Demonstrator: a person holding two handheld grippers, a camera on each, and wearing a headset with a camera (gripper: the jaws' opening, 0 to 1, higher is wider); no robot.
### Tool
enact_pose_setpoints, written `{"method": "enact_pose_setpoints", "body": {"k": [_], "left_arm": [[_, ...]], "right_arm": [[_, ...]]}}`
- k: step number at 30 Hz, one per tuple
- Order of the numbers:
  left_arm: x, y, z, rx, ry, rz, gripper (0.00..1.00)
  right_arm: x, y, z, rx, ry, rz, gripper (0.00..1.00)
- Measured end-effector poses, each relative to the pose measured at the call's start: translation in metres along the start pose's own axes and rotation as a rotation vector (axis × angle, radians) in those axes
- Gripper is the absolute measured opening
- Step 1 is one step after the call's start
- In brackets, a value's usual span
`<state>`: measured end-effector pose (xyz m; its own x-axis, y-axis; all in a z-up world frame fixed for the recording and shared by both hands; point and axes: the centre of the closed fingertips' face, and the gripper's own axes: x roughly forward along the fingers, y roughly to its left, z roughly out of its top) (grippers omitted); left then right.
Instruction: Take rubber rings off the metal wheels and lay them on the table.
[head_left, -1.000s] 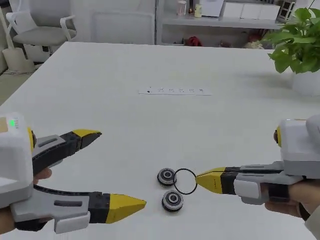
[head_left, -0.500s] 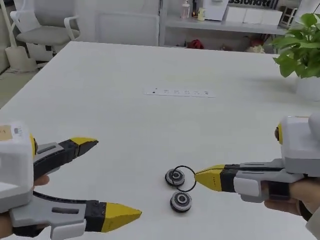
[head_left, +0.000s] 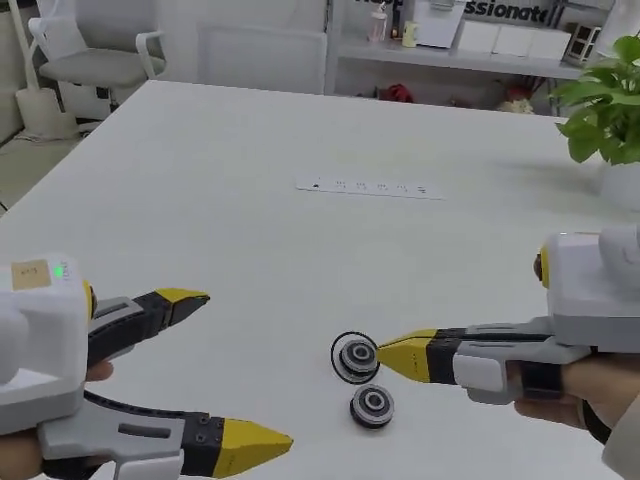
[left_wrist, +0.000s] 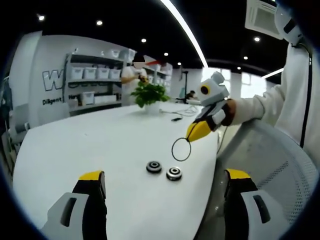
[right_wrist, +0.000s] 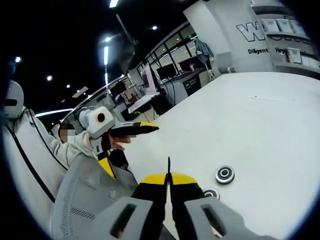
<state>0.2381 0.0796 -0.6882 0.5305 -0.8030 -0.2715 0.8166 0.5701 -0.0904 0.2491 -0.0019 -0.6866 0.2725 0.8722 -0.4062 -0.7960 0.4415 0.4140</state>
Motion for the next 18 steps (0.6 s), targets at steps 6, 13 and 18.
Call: {"method": "enact_pose_setpoints", "body": {"k": [6, 13, 18], "left_arm": [[0.003, 0.003, -0.004, -0.028, -0.006, -0.001, 1.00], [0.006, 0.007, -0.008, -0.031, -0.002, 0.000, 1.00], [0.007, 0.006, -0.011, -0.039, -0.002, -0.011, 1.00]], "right_arm": [[0.012, -0.006, 0.001, 0.011, 0.017, 0.014, 0.00], [0.028, -0.011, -0.002, 0.014, 0.050, 0.024, 0.00], [0.034, -0.015, -0.003, 0.021, 0.062, 0.021, 0.00]]}}
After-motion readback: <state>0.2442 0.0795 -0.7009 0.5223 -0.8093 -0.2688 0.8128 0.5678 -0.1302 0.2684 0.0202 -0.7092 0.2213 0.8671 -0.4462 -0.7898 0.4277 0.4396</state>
